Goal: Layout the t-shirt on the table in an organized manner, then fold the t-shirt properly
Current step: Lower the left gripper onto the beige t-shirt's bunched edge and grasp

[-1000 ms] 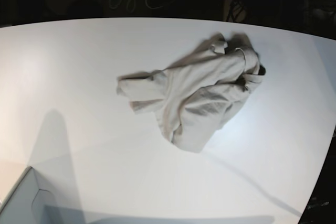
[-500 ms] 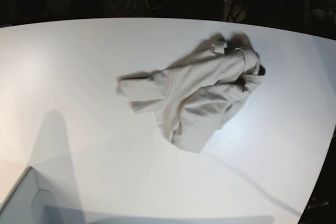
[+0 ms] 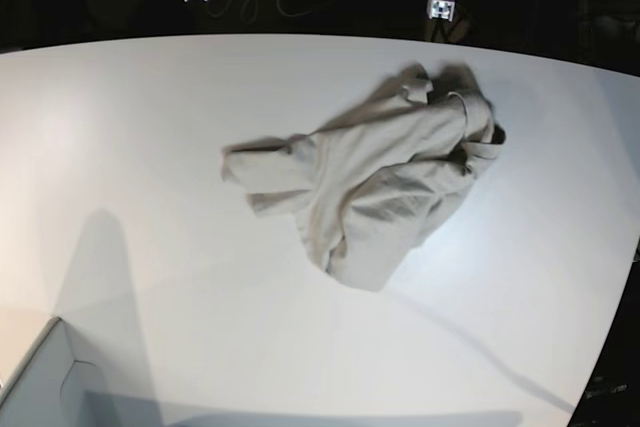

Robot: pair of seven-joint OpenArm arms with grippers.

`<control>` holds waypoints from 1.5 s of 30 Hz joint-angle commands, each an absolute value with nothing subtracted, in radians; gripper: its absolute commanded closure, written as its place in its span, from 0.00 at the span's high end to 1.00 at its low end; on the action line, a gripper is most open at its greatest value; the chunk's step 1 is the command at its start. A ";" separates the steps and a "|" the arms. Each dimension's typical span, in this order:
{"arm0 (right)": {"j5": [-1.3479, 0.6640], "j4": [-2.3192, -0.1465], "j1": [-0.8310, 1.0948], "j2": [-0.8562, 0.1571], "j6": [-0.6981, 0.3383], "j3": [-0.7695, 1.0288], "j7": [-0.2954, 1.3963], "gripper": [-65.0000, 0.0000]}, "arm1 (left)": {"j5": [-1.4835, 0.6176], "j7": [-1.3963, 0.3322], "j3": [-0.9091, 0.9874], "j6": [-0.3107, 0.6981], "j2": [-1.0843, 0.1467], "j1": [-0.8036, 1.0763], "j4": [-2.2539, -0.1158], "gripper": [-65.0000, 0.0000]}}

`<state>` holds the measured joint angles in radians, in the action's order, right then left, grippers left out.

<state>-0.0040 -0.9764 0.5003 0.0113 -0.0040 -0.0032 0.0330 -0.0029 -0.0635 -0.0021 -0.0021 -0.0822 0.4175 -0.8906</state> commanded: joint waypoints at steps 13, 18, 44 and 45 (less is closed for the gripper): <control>-0.005 -1.529 0.780 0.004 -0.013 -0.004 0.007 0.00 | -0.001 -0.044 0.004 -0.010 -0.127 0.671 -1.472 0.00; -0.005 -1.721 0.855 0.004 -0.013 -0.025 0.008 0.00 | -0.001 -0.045 0.088 -0.004 -0.110 0.719 -1.658 0.00; -0.005 -2.005 0.722 0.001 -0.130 -0.056 0.251 0.15 | -0.397 -0.047 0.182 -0.002 -0.128 0.728 -1.903 0.48; -0.005 -2.005 0.711 0.001 -0.147 -0.056 0.251 0.19 | -0.406 -0.047 0.182 -0.002 -0.142 0.713 -1.903 0.52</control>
<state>-0.0048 -1.9854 0.7063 0.0025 -0.1352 -0.0574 0.2775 -0.4046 -0.0750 0.1787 -0.0044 -0.1329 0.7177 -1.8812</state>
